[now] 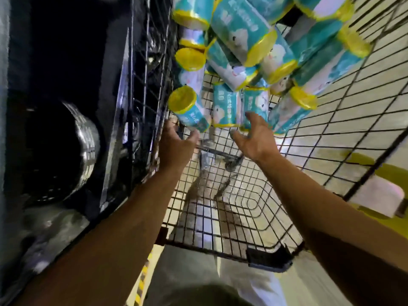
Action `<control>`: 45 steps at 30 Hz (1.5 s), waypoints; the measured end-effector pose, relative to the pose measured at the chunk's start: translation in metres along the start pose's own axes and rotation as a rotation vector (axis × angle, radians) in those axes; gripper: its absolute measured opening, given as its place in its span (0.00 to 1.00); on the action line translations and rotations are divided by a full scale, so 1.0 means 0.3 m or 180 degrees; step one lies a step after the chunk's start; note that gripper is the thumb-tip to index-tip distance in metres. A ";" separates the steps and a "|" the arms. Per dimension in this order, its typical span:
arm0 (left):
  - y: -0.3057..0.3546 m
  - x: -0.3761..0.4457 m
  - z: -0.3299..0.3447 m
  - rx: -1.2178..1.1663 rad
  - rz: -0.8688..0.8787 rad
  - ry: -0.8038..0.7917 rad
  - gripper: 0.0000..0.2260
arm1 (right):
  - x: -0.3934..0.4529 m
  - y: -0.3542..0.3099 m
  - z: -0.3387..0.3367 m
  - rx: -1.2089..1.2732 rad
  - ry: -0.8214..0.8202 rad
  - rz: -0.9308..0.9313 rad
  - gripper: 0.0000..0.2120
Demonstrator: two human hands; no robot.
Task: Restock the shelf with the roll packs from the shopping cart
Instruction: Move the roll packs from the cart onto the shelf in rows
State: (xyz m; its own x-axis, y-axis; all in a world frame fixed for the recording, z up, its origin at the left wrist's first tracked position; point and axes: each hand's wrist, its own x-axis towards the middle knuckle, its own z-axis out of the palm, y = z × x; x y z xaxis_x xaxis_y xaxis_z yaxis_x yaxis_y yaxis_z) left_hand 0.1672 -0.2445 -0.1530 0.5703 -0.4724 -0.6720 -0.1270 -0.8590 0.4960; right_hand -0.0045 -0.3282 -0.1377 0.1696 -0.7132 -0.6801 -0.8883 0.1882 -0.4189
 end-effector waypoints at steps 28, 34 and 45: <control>0.085 -0.166 -0.038 -0.1209 -0.0333 -0.0516 0.22 | -0.166 -0.023 -0.078 0.2489 -0.0125 0.0697 0.39; 0.180 -0.515 -0.196 -0.1609 0.0269 -0.1076 0.12 | -0.505 -0.022 -0.242 0.3191 -0.0594 0.0234 0.42; 0.025 -1.118 -0.295 -0.2337 0.1375 -0.1095 0.41 | -0.963 0.114 -0.301 0.2815 -0.0441 -0.1036 0.32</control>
State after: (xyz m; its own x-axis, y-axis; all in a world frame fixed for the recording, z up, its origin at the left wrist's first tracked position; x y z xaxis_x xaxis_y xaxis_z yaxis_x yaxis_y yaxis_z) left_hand 0.0467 -0.0750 0.1248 0.3052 -0.8570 -0.4152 0.3415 -0.3085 0.8878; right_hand -0.1226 -0.1767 0.0989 0.4513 -0.7450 -0.4912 -0.1534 0.4775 -0.8651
